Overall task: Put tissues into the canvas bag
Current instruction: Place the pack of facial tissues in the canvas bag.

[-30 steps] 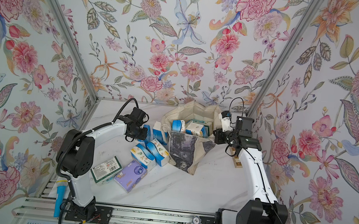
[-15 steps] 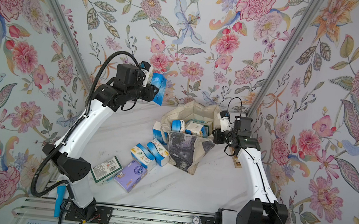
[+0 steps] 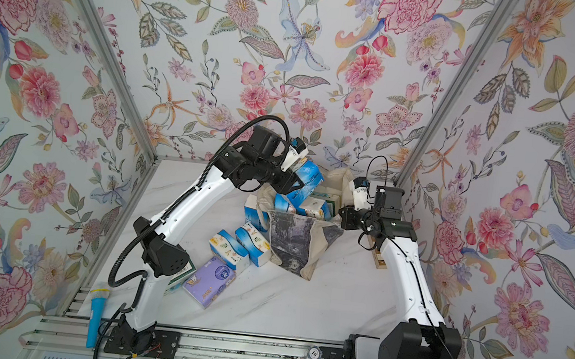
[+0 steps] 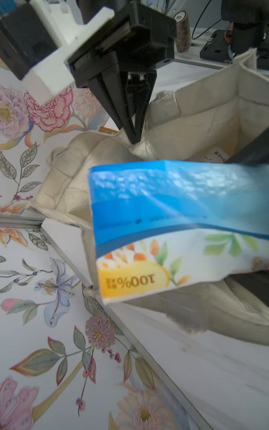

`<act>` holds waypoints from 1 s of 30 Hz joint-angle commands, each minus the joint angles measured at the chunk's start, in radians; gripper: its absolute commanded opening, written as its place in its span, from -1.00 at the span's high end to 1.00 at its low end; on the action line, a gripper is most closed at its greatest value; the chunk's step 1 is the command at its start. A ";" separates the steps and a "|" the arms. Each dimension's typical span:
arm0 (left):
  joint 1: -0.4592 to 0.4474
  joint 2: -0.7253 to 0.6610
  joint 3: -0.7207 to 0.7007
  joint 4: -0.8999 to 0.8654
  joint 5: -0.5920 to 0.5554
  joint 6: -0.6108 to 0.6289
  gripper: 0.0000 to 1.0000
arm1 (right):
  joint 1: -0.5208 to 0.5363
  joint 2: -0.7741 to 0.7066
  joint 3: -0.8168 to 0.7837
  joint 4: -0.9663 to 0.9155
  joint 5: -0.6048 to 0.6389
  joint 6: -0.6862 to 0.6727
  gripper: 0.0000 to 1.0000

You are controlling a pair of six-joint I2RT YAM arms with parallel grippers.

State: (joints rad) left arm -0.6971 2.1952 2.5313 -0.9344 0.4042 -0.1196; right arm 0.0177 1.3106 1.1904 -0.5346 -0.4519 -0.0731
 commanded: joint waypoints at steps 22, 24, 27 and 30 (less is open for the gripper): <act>-0.066 0.237 0.049 0.212 0.109 -0.271 0.03 | 0.034 -0.045 -0.008 0.074 -0.011 0.091 0.85; -0.081 0.253 0.052 0.216 0.104 -0.280 0.03 | 0.033 -0.044 -0.009 0.077 -0.010 0.091 0.85; -0.104 0.271 0.052 0.218 0.091 -0.285 0.02 | 0.031 -0.039 -0.007 0.078 -0.010 0.091 0.85; -0.117 0.280 0.052 0.206 0.055 -0.283 -0.04 | 0.030 -0.036 -0.003 0.080 -0.010 0.091 0.85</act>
State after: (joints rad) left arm -0.7662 2.4054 2.5881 -0.6491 0.4747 -0.3775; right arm 0.0429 1.2957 1.1873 -0.4915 -0.4294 0.0093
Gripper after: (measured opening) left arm 0.518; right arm 0.075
